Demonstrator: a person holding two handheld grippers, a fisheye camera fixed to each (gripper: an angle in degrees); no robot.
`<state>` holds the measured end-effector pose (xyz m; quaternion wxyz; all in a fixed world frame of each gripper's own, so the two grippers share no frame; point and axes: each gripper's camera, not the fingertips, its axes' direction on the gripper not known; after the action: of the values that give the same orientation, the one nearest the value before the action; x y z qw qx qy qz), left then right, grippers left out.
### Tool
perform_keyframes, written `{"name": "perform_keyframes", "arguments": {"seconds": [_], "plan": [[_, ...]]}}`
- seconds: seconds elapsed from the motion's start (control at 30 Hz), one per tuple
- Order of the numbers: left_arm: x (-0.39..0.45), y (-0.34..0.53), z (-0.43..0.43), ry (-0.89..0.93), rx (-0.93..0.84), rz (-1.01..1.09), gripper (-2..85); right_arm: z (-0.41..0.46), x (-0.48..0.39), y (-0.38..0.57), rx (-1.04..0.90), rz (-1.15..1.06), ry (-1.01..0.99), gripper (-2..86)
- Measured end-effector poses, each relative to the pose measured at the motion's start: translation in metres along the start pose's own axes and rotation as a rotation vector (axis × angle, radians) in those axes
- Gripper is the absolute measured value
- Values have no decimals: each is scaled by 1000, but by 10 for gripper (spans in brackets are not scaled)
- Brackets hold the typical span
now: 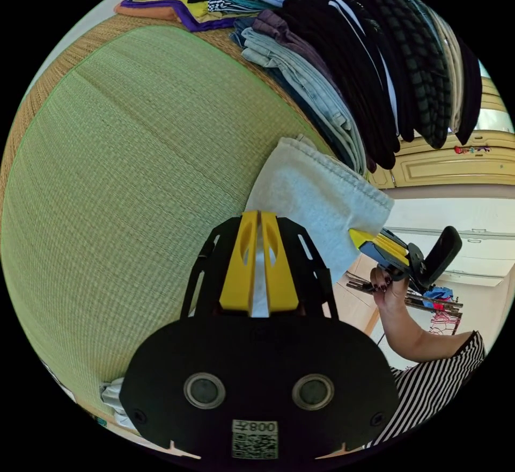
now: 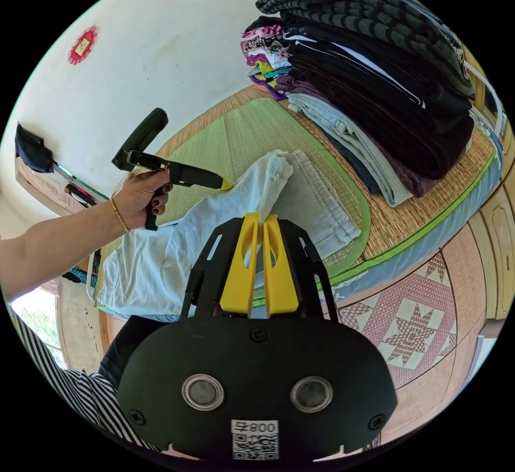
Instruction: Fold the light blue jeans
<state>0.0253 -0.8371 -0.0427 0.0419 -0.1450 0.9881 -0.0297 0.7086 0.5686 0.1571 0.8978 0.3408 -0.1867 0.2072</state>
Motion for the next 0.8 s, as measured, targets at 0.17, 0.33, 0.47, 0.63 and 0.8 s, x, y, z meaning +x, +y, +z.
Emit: {"name": "perform_keyframes", "arguments": {"seconds": [0.17,0.33,0.47,0.63,0.8], "plan": [[2,8,-12,58,121,23,6,-16,6,-5,46,5,-49,9],[16,10,-29,55,215,82,3,-45,13,-9,143,33,-117,8],[29,0,-24,-1,214,117,2,-49,28,-12,145,89,-129,9],[35,-13,3,-57,118,108,2,-32,51,-13,77,183,-145,9],[46,-10,-6,-75,170,138,2,-42,56,-21,117,173,-185,9]]}}
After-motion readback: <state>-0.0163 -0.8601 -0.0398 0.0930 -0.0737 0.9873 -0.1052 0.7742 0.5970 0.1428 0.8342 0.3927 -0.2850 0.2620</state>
